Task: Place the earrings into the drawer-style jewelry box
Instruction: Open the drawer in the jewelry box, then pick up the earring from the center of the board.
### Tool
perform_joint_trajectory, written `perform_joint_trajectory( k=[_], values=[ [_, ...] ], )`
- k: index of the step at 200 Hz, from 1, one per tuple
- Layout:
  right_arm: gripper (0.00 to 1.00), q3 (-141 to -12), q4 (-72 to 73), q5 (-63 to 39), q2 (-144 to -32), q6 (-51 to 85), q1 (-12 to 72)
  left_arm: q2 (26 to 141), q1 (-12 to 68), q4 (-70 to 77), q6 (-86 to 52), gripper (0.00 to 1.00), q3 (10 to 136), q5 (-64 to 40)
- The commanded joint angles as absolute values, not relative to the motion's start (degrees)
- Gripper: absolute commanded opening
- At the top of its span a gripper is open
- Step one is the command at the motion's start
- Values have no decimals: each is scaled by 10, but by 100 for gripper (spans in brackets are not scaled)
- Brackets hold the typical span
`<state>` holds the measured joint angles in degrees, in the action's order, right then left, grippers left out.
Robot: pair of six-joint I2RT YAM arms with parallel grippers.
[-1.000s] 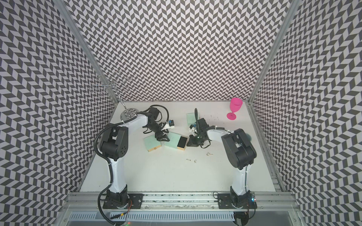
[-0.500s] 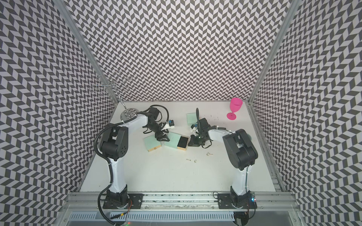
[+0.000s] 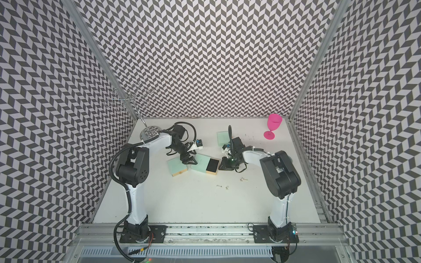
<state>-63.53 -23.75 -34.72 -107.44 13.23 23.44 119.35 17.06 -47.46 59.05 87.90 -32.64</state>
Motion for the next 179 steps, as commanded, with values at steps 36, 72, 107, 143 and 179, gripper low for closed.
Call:
perform_joint_trajectory(
  k=[36, 72, 107, 143, 179],
  values=[
    [22, -645, -269, -282, -1014, 126, 231, 1159, 166, -479, 599, 87, 919, -334],
    [22, -655, -341, -189, -975, 113, 231, 1140, 164, -484, 594, 91, 952, -354],
    [25, -638, -429, -80, -930, 103, 232, 1124, 160, -497, 588, 94, 988, -368],
    [26, -584, -453, -33, -894, 104, 232, 1117, 153, -510, 556, 98, 1027, -395],
    [24, -611, -489, -1, -900, 131, 232, 1109, 151, -522, 541, 99, 1030, -408]
  ],
)
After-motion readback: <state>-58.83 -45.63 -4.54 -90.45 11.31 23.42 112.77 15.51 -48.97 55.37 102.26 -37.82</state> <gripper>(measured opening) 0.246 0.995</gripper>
